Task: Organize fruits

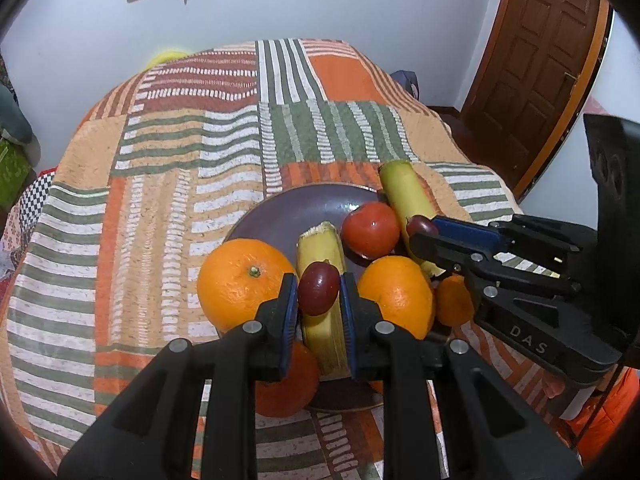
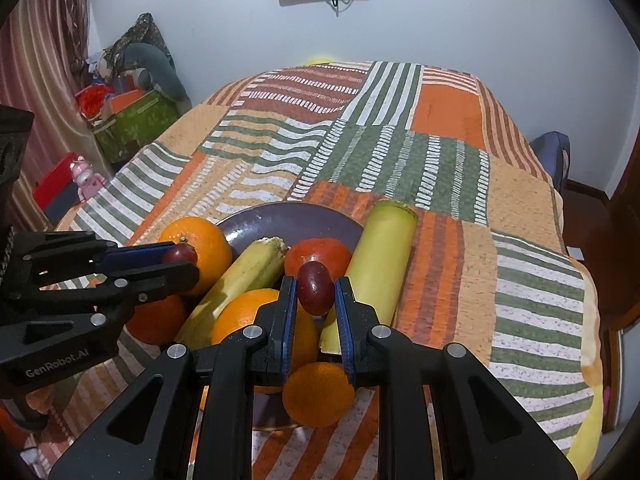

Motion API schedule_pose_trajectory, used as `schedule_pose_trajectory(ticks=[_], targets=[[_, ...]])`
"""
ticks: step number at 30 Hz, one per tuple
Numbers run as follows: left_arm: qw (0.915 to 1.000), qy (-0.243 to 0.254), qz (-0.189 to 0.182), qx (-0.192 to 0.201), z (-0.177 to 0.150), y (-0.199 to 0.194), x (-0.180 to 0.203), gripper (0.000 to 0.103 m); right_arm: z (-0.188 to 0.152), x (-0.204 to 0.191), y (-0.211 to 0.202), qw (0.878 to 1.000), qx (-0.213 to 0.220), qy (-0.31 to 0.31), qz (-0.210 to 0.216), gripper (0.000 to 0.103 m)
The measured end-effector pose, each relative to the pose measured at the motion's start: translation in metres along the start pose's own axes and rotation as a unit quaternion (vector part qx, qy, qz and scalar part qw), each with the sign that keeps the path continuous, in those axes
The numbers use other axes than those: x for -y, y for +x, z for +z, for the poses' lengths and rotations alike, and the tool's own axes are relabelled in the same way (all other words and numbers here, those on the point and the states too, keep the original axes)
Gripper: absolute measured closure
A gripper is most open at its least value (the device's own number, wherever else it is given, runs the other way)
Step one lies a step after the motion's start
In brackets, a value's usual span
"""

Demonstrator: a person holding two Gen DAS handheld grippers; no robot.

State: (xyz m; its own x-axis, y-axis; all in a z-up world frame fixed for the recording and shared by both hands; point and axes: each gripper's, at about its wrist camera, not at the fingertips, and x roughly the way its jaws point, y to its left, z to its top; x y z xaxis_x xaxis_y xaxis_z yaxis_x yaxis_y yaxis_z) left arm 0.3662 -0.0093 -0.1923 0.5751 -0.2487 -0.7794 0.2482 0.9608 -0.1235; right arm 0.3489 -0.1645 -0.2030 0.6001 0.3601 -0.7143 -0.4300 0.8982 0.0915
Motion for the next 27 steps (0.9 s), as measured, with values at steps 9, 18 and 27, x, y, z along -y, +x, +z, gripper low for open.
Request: schedule_pose_trajectory(ticks=[9,18,27], targets=[[0.9997,-0.014,0.004,0.019,-0.001,-0.021,-0.002,0.071,0.005,-0.001,-0.020,1.000,0.022,0.005,-0.004,0.069],[0.9898,-0.028,0.036,0.135,0.006,-0.124,0.006,0.071,0.019,-0.018,-0.103,0.994,0.108,0.004,-0.014,0.069],[0.9658,-0.026,0.046,0.254,-0.017,-0.242,0.036,0.071,0.010,-0.058,-0.210,0.975,0.220,-0.012,-0.014,0.069]])
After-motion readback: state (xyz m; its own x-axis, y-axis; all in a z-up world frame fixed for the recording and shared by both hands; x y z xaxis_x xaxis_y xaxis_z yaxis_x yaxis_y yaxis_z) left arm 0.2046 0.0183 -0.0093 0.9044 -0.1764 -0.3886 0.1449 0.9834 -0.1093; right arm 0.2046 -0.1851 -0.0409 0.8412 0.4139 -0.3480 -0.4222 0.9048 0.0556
